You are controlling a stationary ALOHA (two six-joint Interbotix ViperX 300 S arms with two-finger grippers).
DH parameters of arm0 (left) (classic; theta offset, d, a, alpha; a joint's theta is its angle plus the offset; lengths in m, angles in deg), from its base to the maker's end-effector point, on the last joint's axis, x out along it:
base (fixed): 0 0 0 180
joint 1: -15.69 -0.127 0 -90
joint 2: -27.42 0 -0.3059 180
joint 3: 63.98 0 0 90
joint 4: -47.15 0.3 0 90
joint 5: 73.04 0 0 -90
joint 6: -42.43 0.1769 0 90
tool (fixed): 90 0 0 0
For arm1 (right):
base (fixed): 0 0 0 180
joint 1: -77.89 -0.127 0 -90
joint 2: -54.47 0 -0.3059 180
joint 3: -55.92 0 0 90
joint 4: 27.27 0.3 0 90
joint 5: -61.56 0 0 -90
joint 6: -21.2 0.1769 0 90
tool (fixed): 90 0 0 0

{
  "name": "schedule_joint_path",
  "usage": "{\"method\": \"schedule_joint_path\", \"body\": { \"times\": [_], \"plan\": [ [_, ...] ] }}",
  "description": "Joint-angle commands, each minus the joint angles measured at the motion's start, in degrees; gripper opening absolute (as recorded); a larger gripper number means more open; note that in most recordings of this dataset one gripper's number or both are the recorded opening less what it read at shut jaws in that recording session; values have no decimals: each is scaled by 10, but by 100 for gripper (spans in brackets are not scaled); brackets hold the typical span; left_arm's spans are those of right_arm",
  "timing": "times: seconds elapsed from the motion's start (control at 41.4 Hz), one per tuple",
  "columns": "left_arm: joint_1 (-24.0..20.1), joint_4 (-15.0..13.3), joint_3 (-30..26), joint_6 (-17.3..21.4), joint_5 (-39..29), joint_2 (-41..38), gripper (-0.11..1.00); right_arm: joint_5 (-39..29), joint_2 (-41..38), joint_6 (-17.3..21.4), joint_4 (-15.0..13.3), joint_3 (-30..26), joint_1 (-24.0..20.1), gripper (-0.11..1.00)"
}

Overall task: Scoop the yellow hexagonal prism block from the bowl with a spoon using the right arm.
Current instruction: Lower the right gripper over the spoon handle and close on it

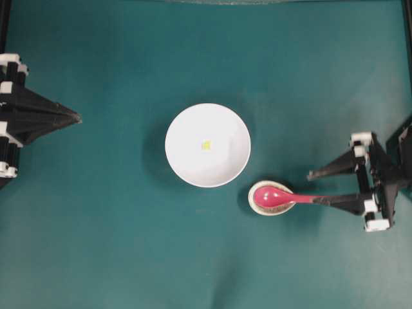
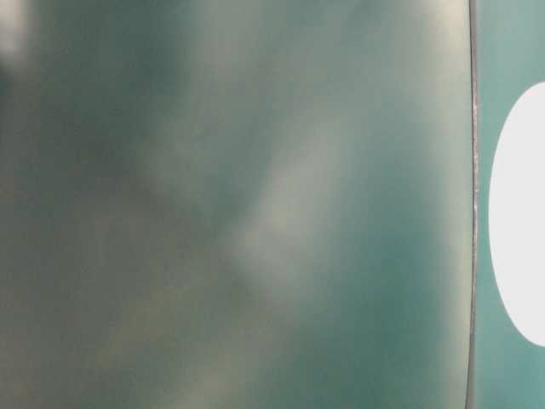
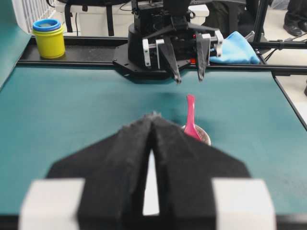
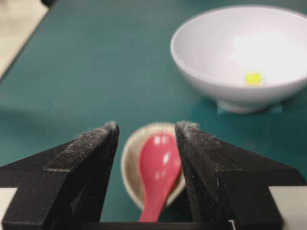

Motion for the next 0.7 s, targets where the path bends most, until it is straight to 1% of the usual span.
{"method": "schedule_joint_path", "body": {
  "times": [0.0, 0.097, 0.169, 0.459, 0.555, 0.676],
  "plan": [
    [0, 2, -16, 1, 8, -2, 0, 25, -26, -1, 32, -7, -32, 56],
    [1, 2, -15, 1, 8, -2, 0, 37, -58, -1, 61, -11, -59, 56],
    [1, 2, -16, 3, 8, -2, 0, 40, -78, -1, 70, -14, -70, 56],
    [1, 2, -15, 4, 8, -1, 0, 41, -144, 2, 76, -19, -75, 56],
    [0, 2, -15, 4, 8, -2, 0, 41, -159, 15, 83, -24, -75, 56],
    [1, 2, -15, 5, 8, -3, 0, 39, -179, 30, 83, -30, -75, 56]
  ]
}}
